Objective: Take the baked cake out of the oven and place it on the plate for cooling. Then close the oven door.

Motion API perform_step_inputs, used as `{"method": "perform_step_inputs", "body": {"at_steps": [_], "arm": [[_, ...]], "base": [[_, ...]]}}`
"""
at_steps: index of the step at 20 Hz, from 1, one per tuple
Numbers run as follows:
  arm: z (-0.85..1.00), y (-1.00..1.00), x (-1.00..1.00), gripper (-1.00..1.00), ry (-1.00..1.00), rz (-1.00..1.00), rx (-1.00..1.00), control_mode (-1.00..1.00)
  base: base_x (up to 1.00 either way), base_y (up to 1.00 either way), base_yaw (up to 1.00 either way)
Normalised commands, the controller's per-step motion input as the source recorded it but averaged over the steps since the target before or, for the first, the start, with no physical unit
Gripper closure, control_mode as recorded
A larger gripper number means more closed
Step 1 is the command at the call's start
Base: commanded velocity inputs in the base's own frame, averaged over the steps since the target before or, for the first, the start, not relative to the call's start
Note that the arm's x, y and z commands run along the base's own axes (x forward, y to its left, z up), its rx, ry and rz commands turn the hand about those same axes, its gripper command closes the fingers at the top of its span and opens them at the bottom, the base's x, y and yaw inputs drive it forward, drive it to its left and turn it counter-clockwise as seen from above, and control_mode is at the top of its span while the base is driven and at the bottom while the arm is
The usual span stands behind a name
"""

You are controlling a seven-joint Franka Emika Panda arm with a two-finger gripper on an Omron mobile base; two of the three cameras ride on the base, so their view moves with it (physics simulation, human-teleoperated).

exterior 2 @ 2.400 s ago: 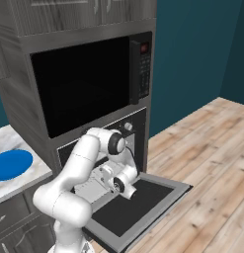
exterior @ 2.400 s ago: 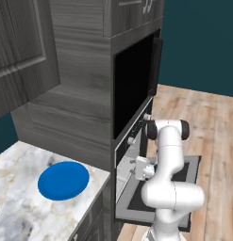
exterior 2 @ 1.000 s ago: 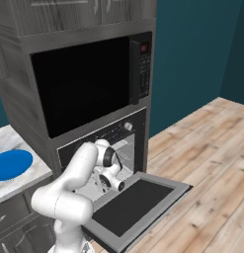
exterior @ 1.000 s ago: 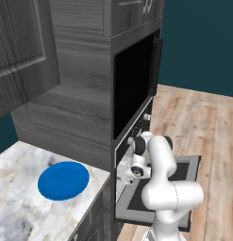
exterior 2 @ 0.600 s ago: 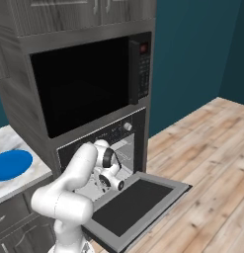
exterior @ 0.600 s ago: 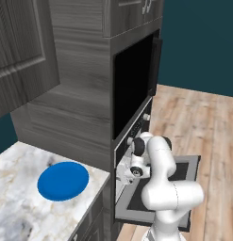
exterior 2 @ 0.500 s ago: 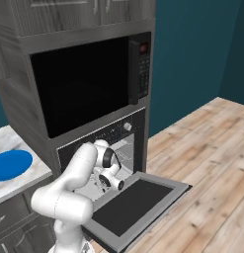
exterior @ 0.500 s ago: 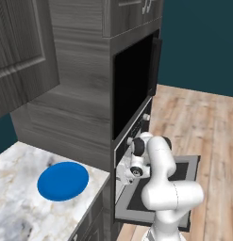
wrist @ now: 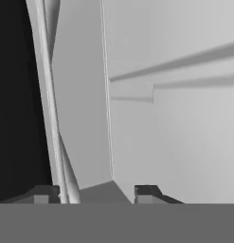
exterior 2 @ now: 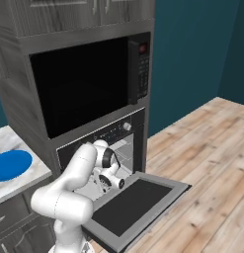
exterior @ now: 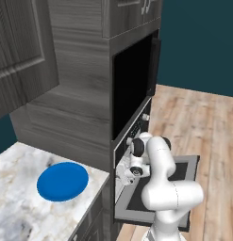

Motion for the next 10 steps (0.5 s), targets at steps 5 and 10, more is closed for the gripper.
{"method": "perform_step_inputs", "body": {"at_steps": [5,10], "arm": [[-0.19,-0.22,-0.02,1.00,0.09,-0.06,-0.21,-1.00],[-0.16,-0.44,-0.05,1.00,0.11,-0.11,-0.23,-1.00]], "base": [[0.00,0.00,0.00],[0.00,0.00,0.00]]}}
